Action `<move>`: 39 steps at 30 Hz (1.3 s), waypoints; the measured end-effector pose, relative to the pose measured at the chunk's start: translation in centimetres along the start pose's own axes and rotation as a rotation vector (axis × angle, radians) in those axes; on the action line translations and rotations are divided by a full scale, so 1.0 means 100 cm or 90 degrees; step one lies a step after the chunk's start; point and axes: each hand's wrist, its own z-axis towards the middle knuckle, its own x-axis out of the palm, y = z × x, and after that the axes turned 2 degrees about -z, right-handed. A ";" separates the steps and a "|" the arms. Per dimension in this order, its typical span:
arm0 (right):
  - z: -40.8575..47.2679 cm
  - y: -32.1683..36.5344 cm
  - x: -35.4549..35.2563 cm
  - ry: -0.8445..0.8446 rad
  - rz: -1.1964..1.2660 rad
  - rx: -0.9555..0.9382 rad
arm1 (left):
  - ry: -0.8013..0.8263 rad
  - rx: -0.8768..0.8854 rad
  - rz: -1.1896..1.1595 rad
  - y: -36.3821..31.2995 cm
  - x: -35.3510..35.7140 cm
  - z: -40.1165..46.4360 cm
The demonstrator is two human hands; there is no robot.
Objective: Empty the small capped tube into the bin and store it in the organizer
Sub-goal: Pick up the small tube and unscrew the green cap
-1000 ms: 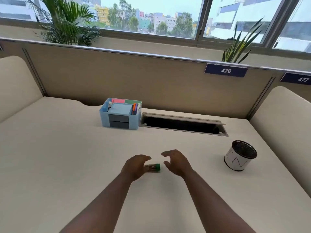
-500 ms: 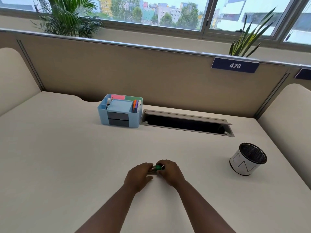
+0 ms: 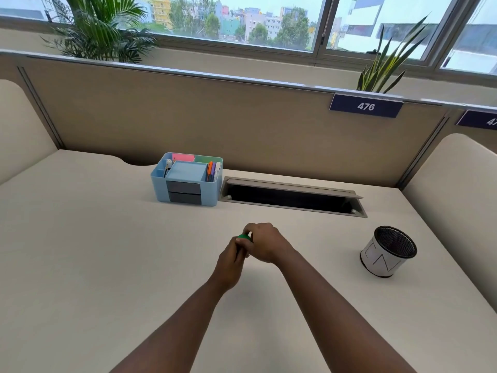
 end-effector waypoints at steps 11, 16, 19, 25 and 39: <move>-0.003 0.007 -0.012 -0.130 -0.112 -0.039 | 0.016 0.066 -0.096 -0.023 0.008 0.000; -0.005 0.004 -0.019 -0.109 -0.099 -0.076 | -0.019 0.073 -0.047 -0.018 0.011 0.003; -0.005 0.002 -0.022 -0.097 -0.104 -0.086 | -0.023 0.073 -0.044 -0.019 0.011 0.004; -0.007 0.001 -0.027 -0.087 -0.121 -0.102 | -0.017 0.090 -0.046 -0.024 0.010 0.003; -0.009 0.017 -0.029 -0.077 -0.049 0.014 | -0.064 0.096 -0.065 -0.023 0.005 0.002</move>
